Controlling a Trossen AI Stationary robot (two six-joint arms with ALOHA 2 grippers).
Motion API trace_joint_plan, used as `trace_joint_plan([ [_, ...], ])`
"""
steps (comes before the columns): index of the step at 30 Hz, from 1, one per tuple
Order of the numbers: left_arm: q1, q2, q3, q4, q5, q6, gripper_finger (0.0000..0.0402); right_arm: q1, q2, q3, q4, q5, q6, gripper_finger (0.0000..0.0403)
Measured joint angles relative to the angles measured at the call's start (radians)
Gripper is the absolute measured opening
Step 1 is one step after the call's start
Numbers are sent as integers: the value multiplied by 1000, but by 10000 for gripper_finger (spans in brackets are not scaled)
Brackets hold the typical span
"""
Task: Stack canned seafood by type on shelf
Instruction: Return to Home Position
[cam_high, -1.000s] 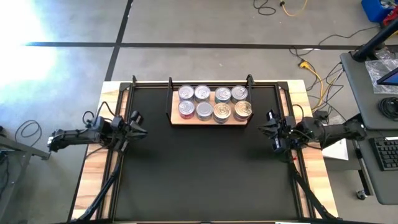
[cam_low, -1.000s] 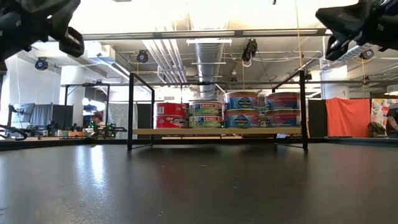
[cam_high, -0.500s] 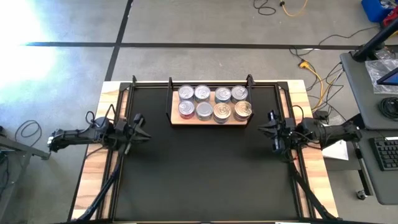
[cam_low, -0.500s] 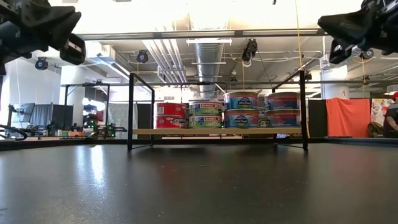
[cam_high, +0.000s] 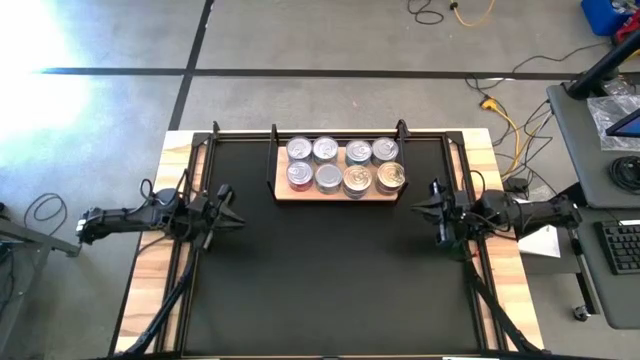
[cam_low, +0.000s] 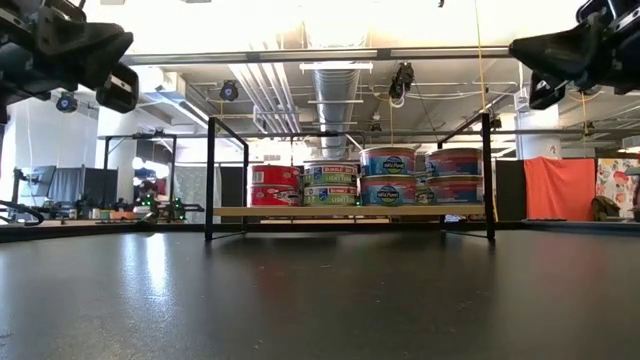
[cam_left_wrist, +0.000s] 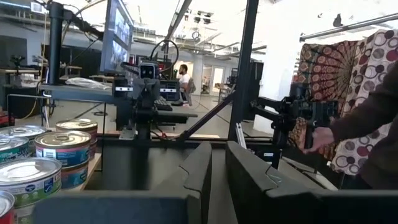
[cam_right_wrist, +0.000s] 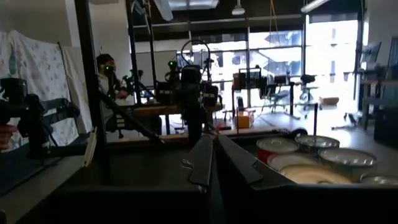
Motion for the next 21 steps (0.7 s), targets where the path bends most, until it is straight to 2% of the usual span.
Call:
trace_joint_plan([
  [5, 0, 0, 0, -14, -2, -15, 32, 0, 35, 0, 3, 0, 80, 13],
  [14, 0, 1, 0, -128, 19, -6, 32, 0, 55, 0, 3, 0, 83, 13],
  [21, -1, 0, 0, -126, 48, 65, 32, 0, 55, 0, 3, 0, 83, 13],
])
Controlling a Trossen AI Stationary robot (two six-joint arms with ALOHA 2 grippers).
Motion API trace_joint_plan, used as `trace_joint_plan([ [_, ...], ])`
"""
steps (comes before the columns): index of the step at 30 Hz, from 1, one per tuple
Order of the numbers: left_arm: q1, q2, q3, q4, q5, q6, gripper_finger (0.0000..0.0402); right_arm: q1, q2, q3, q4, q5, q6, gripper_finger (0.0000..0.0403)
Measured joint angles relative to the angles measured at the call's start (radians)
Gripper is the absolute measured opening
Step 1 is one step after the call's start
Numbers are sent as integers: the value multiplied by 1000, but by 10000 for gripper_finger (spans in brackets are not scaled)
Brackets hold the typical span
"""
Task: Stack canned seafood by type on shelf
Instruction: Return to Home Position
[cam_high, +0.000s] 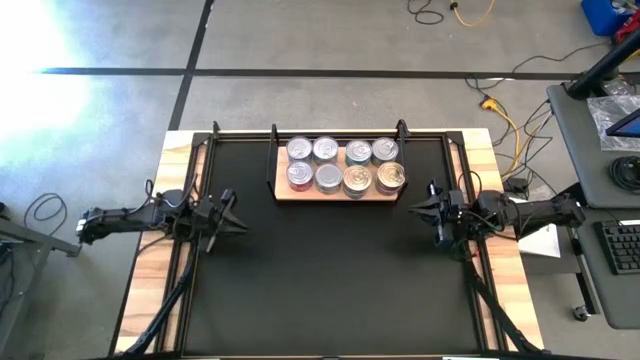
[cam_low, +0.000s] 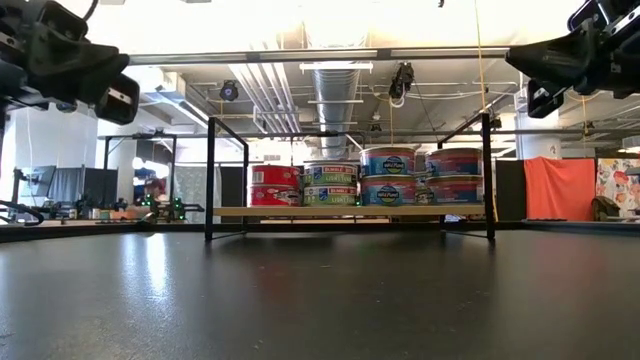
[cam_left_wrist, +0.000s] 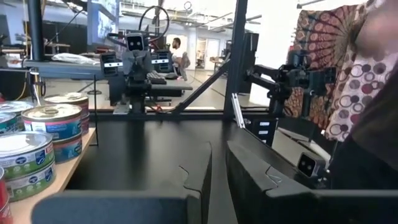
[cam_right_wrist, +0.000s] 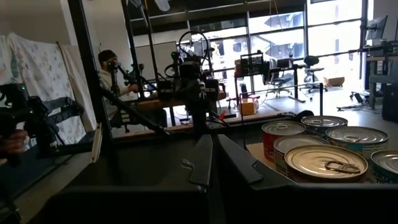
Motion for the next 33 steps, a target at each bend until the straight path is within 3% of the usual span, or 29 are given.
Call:
trace_joint_plan([
  [33, 0, 76, 24, 3, 0, -72, 32, 0, 0, 0, 0, 0, 0, 13],
])
